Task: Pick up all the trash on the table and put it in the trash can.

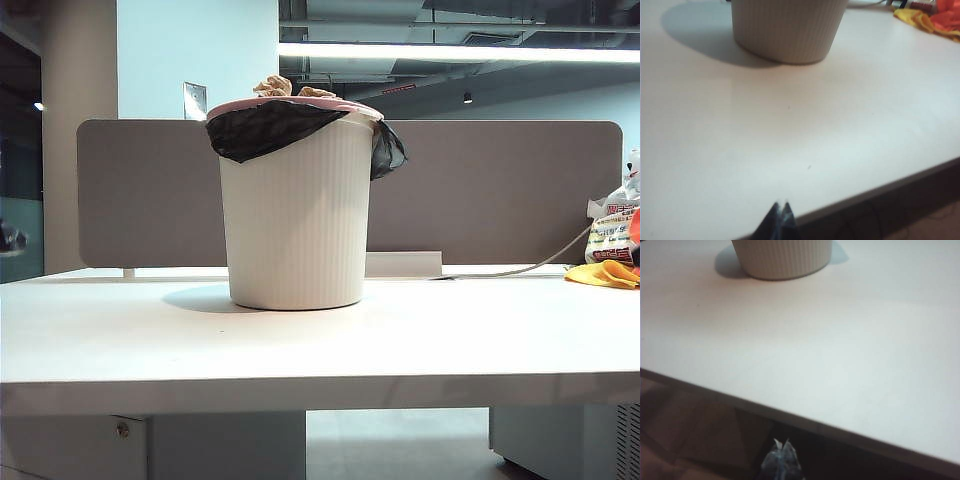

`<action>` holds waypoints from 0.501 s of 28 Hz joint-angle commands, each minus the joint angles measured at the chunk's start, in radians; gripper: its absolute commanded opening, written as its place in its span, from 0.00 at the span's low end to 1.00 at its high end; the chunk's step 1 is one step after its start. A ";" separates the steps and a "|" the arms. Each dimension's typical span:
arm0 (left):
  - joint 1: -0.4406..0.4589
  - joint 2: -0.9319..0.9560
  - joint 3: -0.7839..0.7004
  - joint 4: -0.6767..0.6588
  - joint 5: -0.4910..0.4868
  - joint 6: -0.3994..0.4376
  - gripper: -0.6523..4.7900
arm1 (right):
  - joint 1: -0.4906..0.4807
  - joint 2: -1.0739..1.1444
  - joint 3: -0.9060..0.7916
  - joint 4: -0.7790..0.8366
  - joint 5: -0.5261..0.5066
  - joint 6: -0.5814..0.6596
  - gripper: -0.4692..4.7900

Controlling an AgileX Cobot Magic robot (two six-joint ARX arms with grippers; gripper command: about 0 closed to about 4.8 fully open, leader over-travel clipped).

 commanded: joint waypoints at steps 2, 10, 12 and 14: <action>0.000 0.000 0.000 -0.035 0.002 -0.002 0.11 | 0.001 0.000 -0.004 -0.029 0.003 0.001 0.08; 0.000 0.000 0.000 -0.034 0.002 -0.002 0.11 | 0.001 -0.001 -0.004 -0.026 0.003 0.000 0.08; 0.002 -0.024 0.000 -0.042 -0.001 -0.002 0.11 | 0.001 -0.001 -0.004 -0.025 0.003 0.000 0.08; 0.002 -0.053 0.000 -0.042 0.002 -0.002 0.11 | 0.000 -0.002 -0.004 -0.025 -0.001 0.000 0.08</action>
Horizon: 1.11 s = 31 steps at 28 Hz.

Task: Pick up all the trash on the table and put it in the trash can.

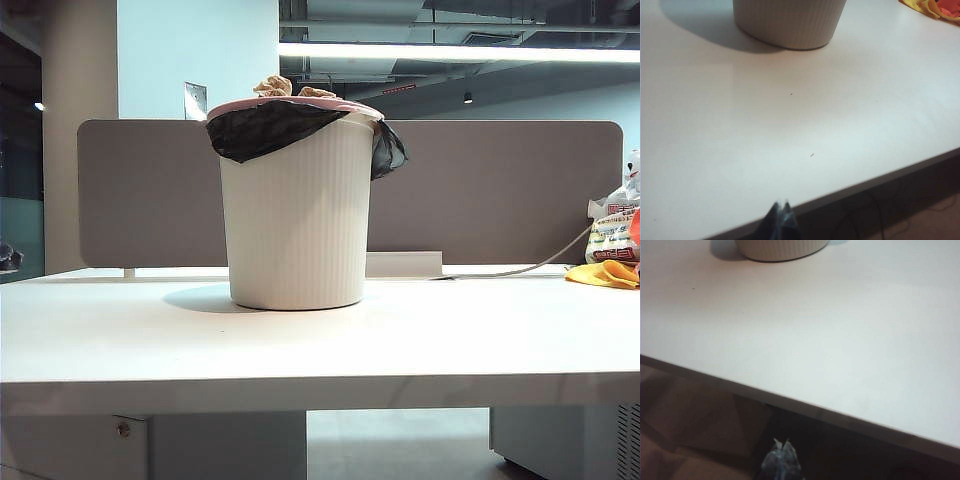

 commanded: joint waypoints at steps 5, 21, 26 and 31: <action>0.058 -0.152 0.000 -0.002 0.044 -0.002 0.11 | -0.042 -0.061 -0.004 0.014 -0.004 0.001 0.08; 0.491 -0.344 0.001 0.014 0.068 -0.002 0.11 | -0.389 -0.235 -0.004 0.045 0.004 0.000 0.08; 0.512 -0.344 0.001 0.013 0.066 -0.001 0.11 | -0.388 -0.235 -0.004 0.045 0.003 0.000 0.08; 0.512 -0.344 0.001 0.011 0.069 -0.002 0.11 | -0.411 -0.235 -0.004 0.045 -0.004 0.000 0.08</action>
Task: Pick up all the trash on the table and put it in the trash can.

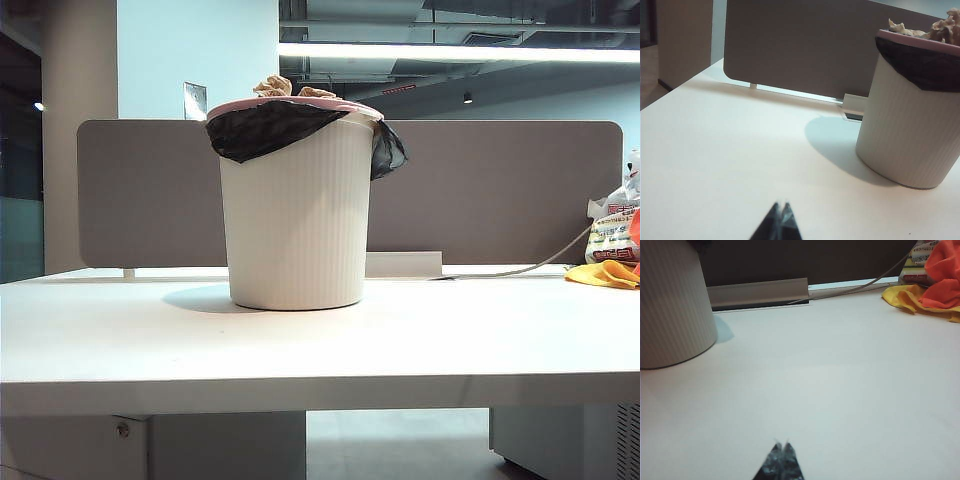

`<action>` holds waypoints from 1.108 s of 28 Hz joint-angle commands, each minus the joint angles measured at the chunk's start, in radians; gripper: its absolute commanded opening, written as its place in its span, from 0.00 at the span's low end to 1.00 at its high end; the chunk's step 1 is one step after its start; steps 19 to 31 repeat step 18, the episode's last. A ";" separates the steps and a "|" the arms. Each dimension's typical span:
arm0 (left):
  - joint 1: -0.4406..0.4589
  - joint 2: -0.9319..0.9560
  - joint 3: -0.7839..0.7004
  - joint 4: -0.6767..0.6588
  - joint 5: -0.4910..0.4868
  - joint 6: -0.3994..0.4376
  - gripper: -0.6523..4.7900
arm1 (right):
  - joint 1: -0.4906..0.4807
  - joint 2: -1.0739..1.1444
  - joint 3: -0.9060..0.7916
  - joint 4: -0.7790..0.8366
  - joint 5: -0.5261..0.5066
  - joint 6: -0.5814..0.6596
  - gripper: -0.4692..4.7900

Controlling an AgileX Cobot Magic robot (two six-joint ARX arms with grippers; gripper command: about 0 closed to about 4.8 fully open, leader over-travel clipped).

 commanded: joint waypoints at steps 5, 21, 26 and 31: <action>0.000 0.000 0.001 0.009 0.006 0.001 0.11 | -0.071 0.000 -0.004 0.016 -0.005 0.001 0.08; 0.000 0.000 0.001 0.008 0.006 0.001 0.11 | -0.065 0.000 -0.004 0.016 -0.006 0.001 0.08; 0.000 0.000 0.001 0.008 0.006 0.001 0.11 | -0.065 0.000 -0.004 0.016 -0.006 0.001 0.08; 0.000 0.000 0.001 0.008 0.006 0.001 0.11 | -0.065 0.000 -0.004 0.016 -0.006 0.001 0.08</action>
